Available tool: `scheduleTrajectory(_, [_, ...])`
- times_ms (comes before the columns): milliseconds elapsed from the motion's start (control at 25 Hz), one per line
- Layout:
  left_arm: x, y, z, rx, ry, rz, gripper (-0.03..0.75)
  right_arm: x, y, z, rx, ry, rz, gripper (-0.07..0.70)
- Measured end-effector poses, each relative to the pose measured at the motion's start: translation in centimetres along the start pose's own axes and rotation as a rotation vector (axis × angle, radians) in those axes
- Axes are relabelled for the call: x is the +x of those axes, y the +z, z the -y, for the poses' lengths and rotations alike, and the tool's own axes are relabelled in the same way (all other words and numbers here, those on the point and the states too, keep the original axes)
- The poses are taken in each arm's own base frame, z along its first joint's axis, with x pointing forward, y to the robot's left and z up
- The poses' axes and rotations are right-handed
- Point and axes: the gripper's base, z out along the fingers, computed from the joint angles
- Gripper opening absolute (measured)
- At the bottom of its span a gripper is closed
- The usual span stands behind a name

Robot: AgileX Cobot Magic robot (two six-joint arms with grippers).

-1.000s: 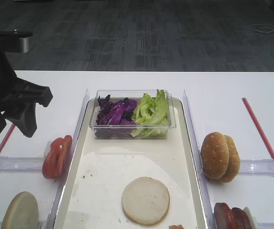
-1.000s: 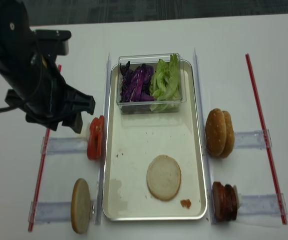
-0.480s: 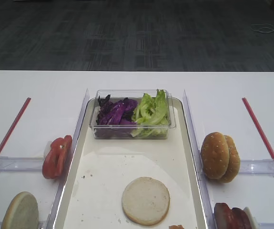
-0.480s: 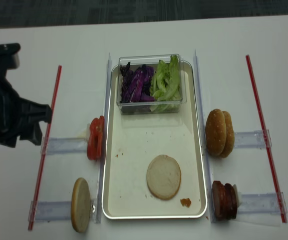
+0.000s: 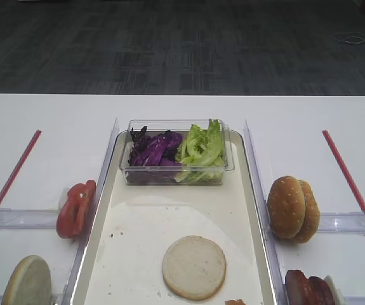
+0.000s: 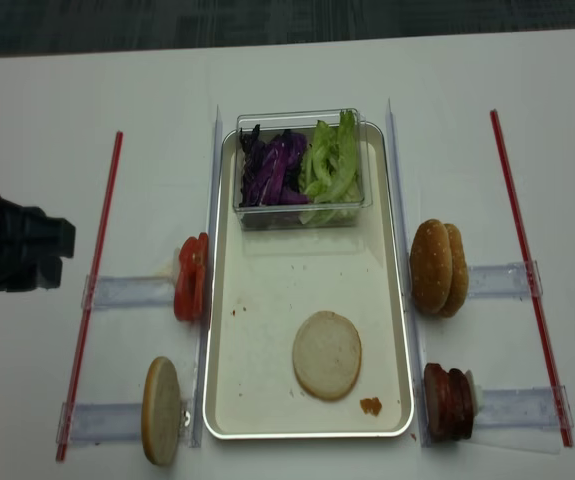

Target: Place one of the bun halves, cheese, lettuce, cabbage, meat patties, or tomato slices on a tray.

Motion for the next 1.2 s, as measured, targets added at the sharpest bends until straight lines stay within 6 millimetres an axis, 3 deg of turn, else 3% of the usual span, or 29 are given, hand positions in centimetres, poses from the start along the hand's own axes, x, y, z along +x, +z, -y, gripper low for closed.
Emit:
scheduleTrajectory(360, [4.3,-5.5,-0.3,0.032,0.011,0.238,0.393,0.0,0.0,0.0,0.0,0.0,0.0,0.201])
scheduleTrajectory(760, [8.6,-8.7,0.0,0.098,0.069,0.417,0.393,0.0,0.0,0.0,0.0,0.0,0.0,0.201])
scheduleTrajectory(1200, [14.2,-6.0,-0.5,0.092,0.115,0.459,0.393,0.0,0.0,0.0,0.0,0.0,0.0,0.201])
